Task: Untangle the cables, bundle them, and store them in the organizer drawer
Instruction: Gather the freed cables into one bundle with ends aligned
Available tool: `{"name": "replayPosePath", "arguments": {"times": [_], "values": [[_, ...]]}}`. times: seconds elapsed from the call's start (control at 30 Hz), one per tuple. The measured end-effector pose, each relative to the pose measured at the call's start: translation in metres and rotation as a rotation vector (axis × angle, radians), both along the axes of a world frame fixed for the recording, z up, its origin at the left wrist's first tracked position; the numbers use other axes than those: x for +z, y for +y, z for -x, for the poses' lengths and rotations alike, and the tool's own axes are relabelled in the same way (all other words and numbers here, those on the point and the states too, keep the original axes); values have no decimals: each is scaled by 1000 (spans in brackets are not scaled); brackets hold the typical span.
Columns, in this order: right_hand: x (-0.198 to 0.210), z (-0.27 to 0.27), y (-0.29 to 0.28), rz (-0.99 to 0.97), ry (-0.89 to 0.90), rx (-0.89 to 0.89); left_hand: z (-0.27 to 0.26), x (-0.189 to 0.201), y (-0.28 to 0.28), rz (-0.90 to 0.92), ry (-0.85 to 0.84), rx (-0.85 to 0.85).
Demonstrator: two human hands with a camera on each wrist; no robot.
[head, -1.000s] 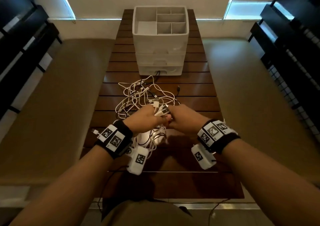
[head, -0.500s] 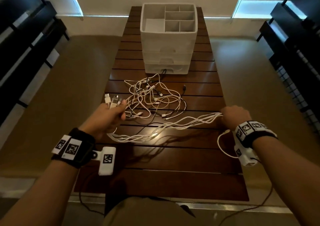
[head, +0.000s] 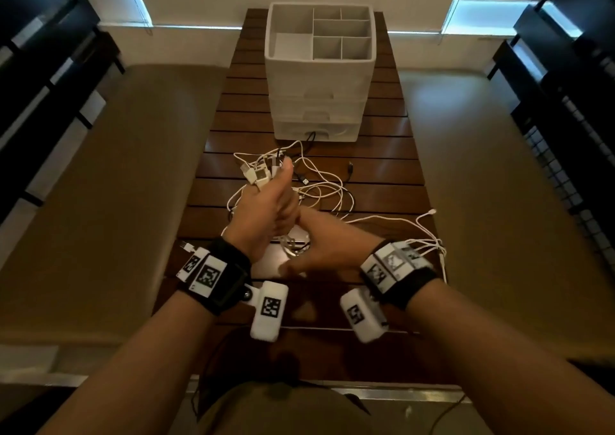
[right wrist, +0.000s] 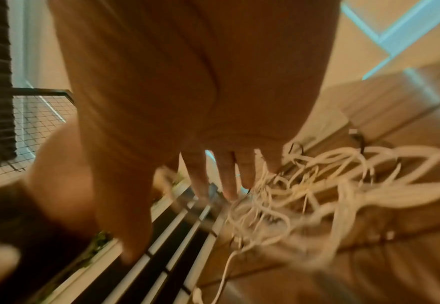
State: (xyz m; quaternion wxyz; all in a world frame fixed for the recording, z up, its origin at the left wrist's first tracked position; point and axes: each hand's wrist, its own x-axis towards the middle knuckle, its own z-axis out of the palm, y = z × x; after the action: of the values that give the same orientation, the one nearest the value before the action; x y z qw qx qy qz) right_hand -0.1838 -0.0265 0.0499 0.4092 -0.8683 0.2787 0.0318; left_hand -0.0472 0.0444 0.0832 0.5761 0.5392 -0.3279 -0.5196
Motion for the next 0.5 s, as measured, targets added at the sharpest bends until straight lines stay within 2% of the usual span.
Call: {"name": "replayPosePath", "arguments": {"times": [0.07,0.13,0.23,0.37,0.43,0.5], "values": [[-12,-11,14,-42,-144,-107,1,3,1,62,60,-25],[-25,-13,18,-10,-183,-152,-1,3,2,74,91,-37],[-40,-14,28,125,-110,-99,-1,-3,6,20,64,8],[-63,-15,38,108,-113,-32,0,-21,12,-103,97,61],[-62,-12,36,123,-83,10,-2,-26,15,-151,113,60],[-53,-9,30,60,-114,41,-5,-29,18,-177,92,71]]}}
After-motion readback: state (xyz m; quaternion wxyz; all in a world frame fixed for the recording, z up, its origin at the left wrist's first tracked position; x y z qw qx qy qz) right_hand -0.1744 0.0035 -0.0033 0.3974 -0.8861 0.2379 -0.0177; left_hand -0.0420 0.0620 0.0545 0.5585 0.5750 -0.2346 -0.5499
